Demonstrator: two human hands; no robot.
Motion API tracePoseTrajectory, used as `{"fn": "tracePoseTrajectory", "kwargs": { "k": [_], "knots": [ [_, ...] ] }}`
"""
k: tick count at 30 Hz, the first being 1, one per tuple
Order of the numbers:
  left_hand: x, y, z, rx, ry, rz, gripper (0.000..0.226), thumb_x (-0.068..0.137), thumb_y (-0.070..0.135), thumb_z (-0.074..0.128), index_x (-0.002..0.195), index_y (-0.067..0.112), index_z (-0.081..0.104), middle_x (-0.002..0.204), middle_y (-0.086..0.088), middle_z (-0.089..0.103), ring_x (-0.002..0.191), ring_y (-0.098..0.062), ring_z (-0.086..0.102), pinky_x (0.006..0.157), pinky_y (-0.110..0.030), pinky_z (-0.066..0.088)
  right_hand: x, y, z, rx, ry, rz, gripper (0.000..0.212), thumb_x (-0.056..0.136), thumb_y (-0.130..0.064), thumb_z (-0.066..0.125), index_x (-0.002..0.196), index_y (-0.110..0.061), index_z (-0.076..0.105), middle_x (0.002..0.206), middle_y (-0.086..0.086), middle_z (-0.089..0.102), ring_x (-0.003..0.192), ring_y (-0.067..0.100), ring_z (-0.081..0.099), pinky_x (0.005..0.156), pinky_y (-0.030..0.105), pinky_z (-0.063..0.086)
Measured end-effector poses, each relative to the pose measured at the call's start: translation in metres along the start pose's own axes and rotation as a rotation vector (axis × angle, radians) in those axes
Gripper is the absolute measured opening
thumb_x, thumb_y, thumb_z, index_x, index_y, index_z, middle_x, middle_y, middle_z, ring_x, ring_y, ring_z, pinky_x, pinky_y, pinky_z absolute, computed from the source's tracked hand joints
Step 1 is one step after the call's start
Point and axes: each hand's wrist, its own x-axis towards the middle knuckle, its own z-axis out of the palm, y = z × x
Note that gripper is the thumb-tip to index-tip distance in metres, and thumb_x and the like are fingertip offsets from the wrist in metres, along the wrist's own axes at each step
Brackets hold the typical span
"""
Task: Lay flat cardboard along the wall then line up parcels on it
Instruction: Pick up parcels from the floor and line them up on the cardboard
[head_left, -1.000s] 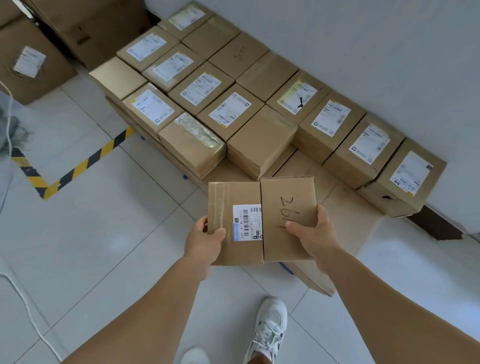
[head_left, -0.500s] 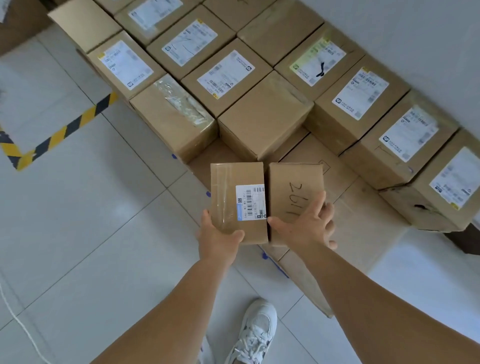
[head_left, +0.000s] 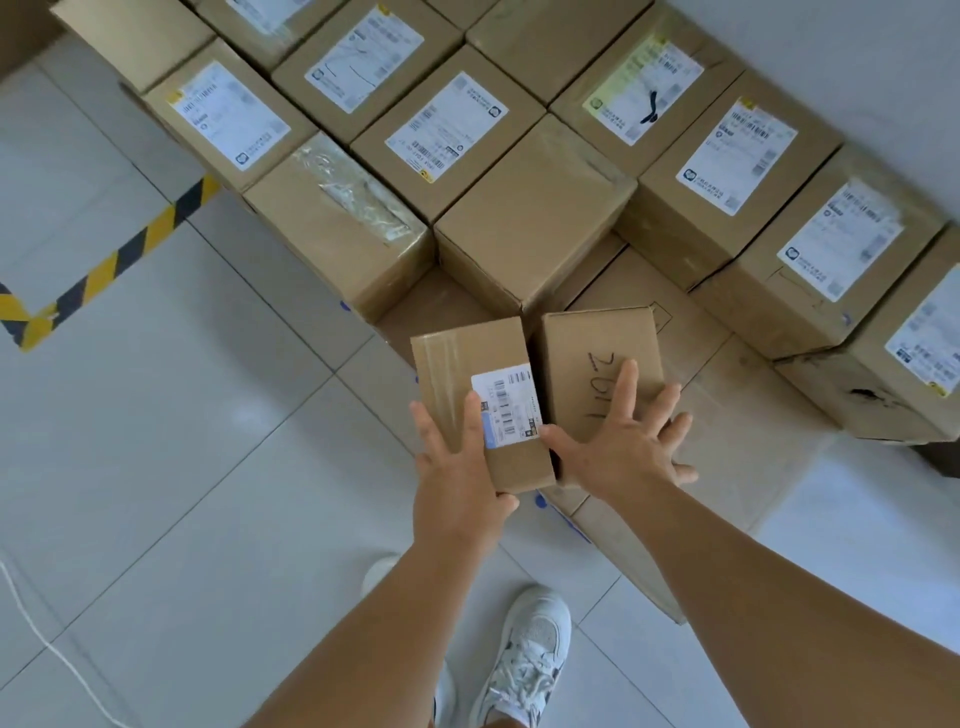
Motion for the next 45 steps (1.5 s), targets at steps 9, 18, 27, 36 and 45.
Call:
{"fn": "tracePoseTrajectory", "kwargs": {
  "k": [9,18,27,36,45],
  "knots": [
    [0.028,0.011,-0.019,-0.205,0.121,-0.171,0.104,0.085,0.035,0.068,0.151,0.027,-0.012,0.149,-0.027,-0.029,0.134,-0.045,0.032,0.106,-0.039,0.036,-0.005,0.009,-0.004,-0.02,0.032,-0.024,0.114,0.074,-0.058,0.068,0.141,-0.047,-0.024,0.153,0.003,-0.022,0.139,0.035,0.01,0.102,0.054,0.041],
    [0.055,0.015,-0.037,-0.254,0.115,-0.229,0.104,0.086,0.03,0.069,0.151,0.026,-0.012,0.151,-0.027,-0.022,0.127,-0.046,0.041,0.102,-0.039,0.04,-0.005,0.024,-0.004,-0.033,0.065,-0.064,0.119,0.061,-0.04,0.075,0.14,-0.046,-0.013,0.146,-0.002,-0.009,0.135,0.033,0.011,0.096,0.054,0.044],
    [0.059,0.032,-0.043,-0.49,0.104,-0.25,0.093,0.09,0.01,0.061,0.152,0.028,-0.006,0.154,-0.021,-0.017,0.096,-0.029,0.055,0.083,-0.025,0.037,-0.01,0.033,-0.002,-0.233,-0.036,-0.293,0.126,0.067,-0.039,0.077,0.141,-0.044,-0.025,0.148,-0.005,-0.026,0.143,0.031,-0.013,0.11,0.053,0.031],
    [0.053,0.033,-0.049,-0.448,0.11,-0.237,0.091,0.091,0.008,0.06,0.153,0.026,-0.005,0.154,-0.024,-0.003,0.077,-0.02,0.041,0.078,-0.024,0.035,-0.011,0.024,0.006,-0.225,-0.085,-0.29,0.126,0.074,-0.036,0.075,0.139,-0.045,-0.032,0.146,-0.006,-0.038,0.143,0.031,-0.024,0.113,0.055,0.025],
    [0.014,0.049,-0.029,-0.242,0.113,-0.095,0.087,0.09,0.034,0.061,0.152,0.034,0.0,0.157,-0.013,-0.013,0.143,-0.038,0.009,0.114,-0.048,0.025,-0.039,0.042,-0.004,0.126,0.058,-0.246,0.116,0.078,-0.051,0.069,0.148,-0.034,-0.021,0.157,-0.007,-0.025,0.146,0.022,-0.021,0.119,0.051,0.008]
  ]
}}
